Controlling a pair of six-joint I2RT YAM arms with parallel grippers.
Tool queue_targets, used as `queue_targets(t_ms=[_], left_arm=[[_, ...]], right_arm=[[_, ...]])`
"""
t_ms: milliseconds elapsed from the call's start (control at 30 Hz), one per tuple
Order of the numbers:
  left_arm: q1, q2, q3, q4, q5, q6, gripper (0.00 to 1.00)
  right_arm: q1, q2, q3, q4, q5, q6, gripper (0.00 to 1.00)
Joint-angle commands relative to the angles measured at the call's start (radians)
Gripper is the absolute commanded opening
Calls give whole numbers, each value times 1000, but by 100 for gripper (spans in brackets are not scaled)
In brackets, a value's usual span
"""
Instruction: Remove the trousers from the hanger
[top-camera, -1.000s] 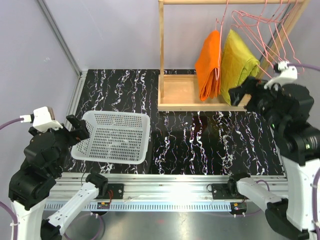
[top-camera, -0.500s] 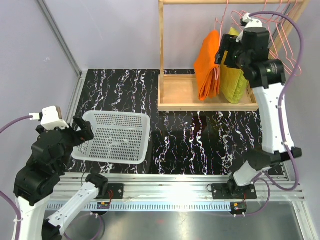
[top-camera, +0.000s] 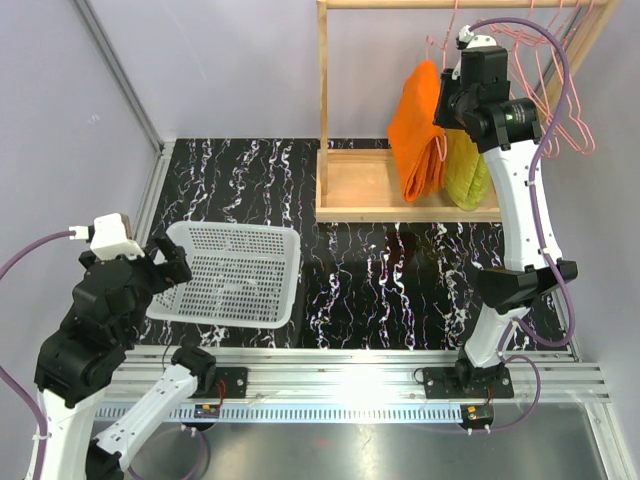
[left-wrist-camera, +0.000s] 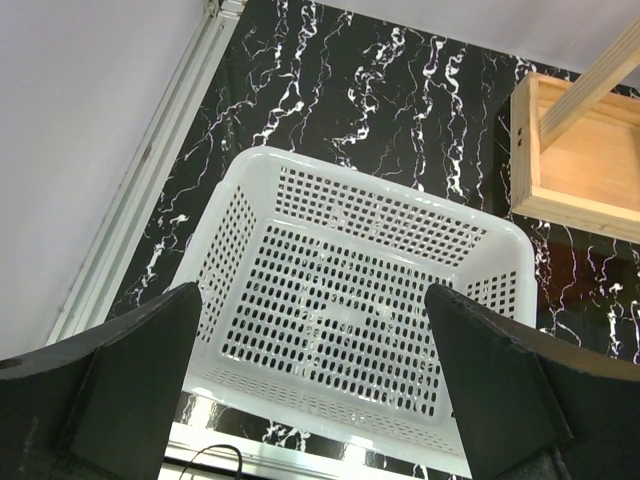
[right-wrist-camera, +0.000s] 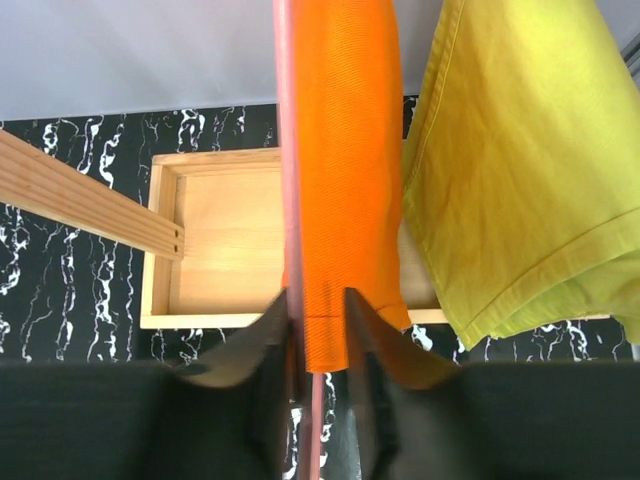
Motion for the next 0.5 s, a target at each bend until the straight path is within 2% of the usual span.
queue_targets(t_ms=[0, 67, 133, 200, 467], left_arm=[[-4, -10, -16, 42, 13, 16, 99], [-4, -9, -20, 45, 19, 16, 99], [-4, -7, -27, 48, 24, 16, 99], [-4, -4, -28, 50, 27, 17, 99], [-4, 10, -17, 56, 33, 26, 99]], right_arm=[[5, -14, 11, 4, 2, -18, 28], [5, -23, -9, 16, 5, -27, 25], [7, -30, -21, 30, 5, -44, 16], [5, -28, -15, 31, 14, -50, 1], [7, -92, -81, 154, -8, -73, 0]])
